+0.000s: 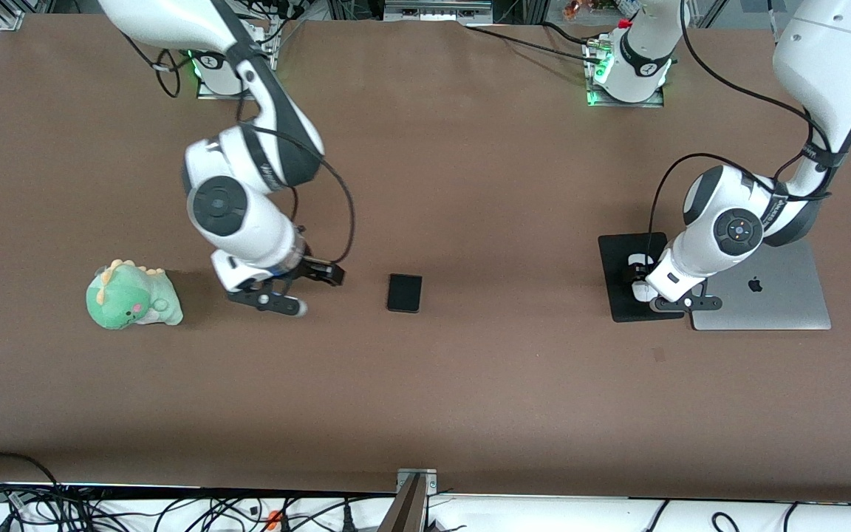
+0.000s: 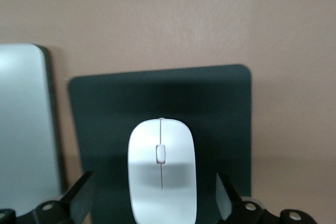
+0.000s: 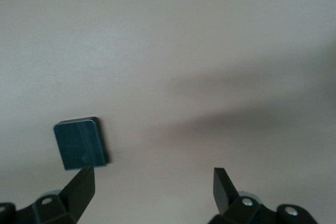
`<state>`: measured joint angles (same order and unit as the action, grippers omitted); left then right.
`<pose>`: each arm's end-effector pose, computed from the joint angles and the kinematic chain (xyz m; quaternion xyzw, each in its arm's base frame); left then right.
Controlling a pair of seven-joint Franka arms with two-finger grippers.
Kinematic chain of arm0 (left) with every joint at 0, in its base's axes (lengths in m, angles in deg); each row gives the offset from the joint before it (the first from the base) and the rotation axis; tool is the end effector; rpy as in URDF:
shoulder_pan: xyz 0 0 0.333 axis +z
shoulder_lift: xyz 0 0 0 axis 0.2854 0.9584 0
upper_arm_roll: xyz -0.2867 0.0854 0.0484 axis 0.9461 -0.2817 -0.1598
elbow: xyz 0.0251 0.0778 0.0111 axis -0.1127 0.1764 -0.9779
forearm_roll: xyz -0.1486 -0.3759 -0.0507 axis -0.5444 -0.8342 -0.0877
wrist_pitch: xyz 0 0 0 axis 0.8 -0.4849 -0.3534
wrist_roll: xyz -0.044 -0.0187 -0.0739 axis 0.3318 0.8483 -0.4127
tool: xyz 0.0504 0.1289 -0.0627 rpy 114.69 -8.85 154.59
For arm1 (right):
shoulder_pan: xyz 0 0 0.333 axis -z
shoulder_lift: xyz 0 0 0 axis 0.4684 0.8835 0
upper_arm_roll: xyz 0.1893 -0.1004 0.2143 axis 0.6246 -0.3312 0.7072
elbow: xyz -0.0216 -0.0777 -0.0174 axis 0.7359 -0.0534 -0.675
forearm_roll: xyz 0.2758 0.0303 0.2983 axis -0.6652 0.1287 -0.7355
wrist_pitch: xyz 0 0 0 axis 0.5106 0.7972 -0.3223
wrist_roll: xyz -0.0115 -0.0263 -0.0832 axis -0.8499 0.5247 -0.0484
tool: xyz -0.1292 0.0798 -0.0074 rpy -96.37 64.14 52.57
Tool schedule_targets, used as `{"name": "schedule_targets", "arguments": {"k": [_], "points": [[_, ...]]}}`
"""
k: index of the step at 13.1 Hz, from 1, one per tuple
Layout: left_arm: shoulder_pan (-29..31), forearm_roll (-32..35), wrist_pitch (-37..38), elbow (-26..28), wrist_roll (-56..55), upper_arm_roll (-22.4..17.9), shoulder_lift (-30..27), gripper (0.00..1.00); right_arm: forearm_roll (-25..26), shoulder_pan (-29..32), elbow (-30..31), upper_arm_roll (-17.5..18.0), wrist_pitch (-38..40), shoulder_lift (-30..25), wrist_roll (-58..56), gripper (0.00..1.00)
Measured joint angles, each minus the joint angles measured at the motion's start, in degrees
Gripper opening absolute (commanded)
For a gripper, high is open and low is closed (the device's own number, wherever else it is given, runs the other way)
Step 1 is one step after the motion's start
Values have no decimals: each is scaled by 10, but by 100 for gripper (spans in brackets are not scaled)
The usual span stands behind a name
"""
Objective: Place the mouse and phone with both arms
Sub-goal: 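Grasp the black phone with the right gripper while the left gripper releases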
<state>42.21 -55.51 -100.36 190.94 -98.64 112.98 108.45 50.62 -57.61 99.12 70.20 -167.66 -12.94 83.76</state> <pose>0.5833 -0.0422 0.1589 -0.9980 -0.0067 0.0473 0.0409 0.6246 0.3348 0.2724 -0.9913 0.1268 0.0152 0.0304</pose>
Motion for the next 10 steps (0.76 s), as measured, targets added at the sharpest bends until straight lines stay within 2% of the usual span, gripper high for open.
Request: {"name": "schedule_targets", "arguments": {"k": [3,5,7,10], "points": [[-1,0,192,-98,22,40,-43,100,0,-51,-1,0,-96,62,40,100],[-2,0,291,-177,78,50,-57,100,0,-80,-2,0,-146,96,43,100],[-1,-2,367,-250,123,55,-58,100,24,-96,-5,-1,-157,110,42,100],[0,-4,491,-360,144,83,-57,100,64,-100,-5,-1,-156,117,22,100]]}}
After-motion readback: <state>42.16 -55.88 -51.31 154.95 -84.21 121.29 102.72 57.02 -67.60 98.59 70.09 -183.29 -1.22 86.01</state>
